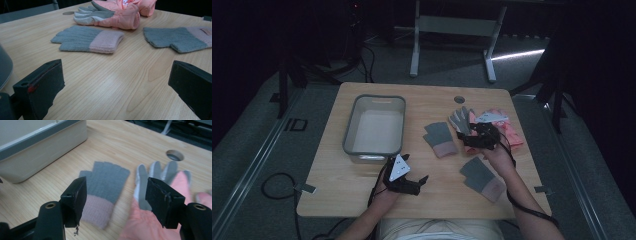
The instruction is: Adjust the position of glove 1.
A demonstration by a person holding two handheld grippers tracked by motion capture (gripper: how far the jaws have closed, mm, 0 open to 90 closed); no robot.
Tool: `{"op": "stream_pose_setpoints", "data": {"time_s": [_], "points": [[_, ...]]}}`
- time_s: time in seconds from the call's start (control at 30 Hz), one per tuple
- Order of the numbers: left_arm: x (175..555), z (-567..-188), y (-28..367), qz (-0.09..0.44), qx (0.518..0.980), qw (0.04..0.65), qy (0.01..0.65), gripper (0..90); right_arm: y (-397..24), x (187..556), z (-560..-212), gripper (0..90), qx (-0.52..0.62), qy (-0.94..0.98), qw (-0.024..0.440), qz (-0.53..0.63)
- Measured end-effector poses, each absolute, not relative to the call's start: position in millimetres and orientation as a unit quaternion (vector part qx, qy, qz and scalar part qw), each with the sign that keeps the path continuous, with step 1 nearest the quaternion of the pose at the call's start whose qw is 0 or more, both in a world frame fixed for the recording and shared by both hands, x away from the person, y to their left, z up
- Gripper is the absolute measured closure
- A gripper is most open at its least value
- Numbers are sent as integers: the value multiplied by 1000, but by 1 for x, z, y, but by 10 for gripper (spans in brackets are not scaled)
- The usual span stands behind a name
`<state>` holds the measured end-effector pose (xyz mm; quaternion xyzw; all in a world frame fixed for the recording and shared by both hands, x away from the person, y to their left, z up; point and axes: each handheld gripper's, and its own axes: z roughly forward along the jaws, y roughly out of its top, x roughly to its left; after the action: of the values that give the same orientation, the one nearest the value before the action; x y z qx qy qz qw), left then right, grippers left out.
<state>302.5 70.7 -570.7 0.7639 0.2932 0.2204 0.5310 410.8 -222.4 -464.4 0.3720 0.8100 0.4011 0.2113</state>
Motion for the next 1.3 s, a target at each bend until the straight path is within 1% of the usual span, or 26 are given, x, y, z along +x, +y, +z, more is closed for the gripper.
{"op": "stream_pose_setpoints", "data": {"time_s": [0.03, 0.27, 0.33, 0.4, 0.5, 0.97, 1.13, 1.2, 1.3], "points": [[302, -571, 71, 220, 764, 531, 292, 0, -220, 413, -467, 354, 369, 813, 209, 399], [303, -571, 71, 219, 764, 532, 292, 0, -197, 423, -484, 372, 357, 830, 197, 380], [303, -571, 71, 218, 764, 532, 291, 0, -191, 426, -489, 437, 354, 833, 205, 371], [302, -571, 71, 218, 764, 533, 291, 0, -187, 429, -493, 484, 350, 836, 203, 372], [302, -571, 71, 220, 765, 532, 289, 0, -181, 434, -497, 515, 348, 840, 196, 367], [302, -571, 72, 220, 763, 535, 288, 0, -156, 467, -530, 553, 354, 864, 170, 315], [302, -571, 72, 217, 763, 537, 289, 0, -153, 477, -537, 549, 353, 873, 157, 297], [302, -571, 72, 217, 763, 536, 288, 0, -151, 481, -544, 534, 357, 878, 154, 279], [302, -571, 72, 218, 763, 536, 288, 0, -150, 482, -544, 565, 357, 879, 149, 277]]}}
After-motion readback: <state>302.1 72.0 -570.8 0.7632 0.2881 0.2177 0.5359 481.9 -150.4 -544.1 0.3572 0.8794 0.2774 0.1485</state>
